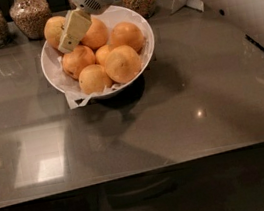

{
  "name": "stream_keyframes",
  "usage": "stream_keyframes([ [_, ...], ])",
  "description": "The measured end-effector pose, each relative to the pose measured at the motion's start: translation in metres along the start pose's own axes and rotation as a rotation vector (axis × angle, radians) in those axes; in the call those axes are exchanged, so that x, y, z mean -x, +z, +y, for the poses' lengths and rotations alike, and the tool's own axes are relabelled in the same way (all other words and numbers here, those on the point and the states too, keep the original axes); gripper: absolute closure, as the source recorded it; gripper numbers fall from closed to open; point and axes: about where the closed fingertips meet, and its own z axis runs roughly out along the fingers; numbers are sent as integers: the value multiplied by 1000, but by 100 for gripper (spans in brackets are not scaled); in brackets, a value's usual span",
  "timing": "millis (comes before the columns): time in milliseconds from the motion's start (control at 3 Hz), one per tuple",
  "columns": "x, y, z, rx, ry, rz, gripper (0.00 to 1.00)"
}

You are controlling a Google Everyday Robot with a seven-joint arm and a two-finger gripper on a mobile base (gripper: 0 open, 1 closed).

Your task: Pick orange from white bowl

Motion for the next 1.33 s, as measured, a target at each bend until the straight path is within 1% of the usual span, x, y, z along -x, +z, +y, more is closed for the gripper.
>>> stream_keyframes([
  [333, 1, 20, 2, 16, 2, 11, 19],
  [667, 0, 33, 1, 10, -3, 26, 30],
  [1000, -1, 42, -6, -11, -10, 38, 17],
  [1333, -4, 52, -13, -22, -8, 52, 19],
])
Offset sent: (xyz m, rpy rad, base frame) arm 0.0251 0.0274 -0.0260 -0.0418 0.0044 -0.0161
